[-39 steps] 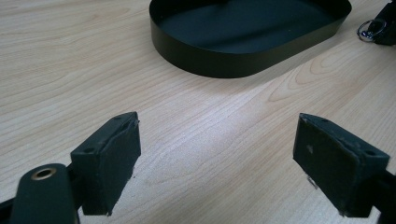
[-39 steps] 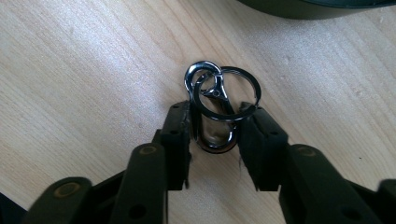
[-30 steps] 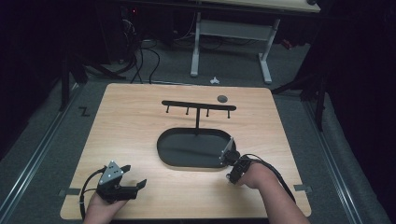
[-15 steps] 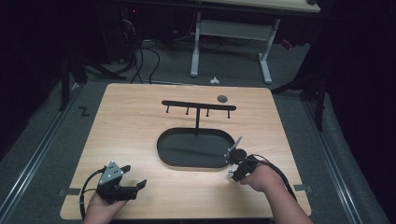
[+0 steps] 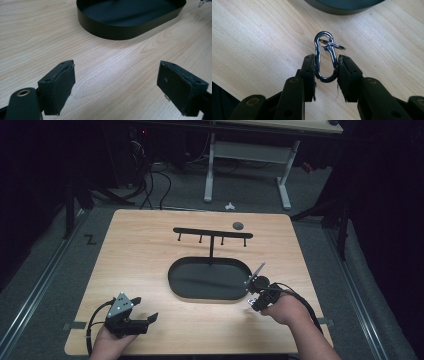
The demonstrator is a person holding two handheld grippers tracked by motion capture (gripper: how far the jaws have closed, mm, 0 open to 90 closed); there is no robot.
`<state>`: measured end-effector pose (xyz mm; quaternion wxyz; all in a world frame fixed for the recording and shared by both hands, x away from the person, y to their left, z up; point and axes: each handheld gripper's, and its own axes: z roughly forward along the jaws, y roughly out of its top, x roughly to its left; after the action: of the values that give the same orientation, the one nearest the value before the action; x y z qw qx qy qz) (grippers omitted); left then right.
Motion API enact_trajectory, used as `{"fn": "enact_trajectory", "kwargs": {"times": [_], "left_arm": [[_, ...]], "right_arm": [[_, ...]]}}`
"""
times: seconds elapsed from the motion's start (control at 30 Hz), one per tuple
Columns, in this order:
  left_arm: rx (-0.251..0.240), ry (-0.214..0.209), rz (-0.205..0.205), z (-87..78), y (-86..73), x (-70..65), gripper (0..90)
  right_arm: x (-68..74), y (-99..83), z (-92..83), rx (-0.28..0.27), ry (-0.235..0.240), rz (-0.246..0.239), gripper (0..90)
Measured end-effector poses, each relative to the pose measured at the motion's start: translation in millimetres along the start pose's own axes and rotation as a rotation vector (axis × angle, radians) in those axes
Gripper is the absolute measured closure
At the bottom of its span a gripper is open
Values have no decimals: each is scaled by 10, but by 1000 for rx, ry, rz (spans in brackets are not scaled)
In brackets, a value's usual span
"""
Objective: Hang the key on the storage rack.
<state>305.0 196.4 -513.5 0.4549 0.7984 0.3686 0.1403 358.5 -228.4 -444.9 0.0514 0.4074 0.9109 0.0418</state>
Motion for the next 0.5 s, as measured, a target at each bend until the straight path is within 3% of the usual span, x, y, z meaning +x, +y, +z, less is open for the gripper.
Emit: {"fn": "enact_trajectory", "kwargs": {"times": [0.07, 0.5], "left_arm": [[0, 0, -1, -1, -1, 1, 154], [6, -11, 0, 8, -6, 1, 155]], "right_arm": [[28, 4, -46, 14, -1, 49, 680], [-22, 95, -314, -24, -9, 63, 680]]}}
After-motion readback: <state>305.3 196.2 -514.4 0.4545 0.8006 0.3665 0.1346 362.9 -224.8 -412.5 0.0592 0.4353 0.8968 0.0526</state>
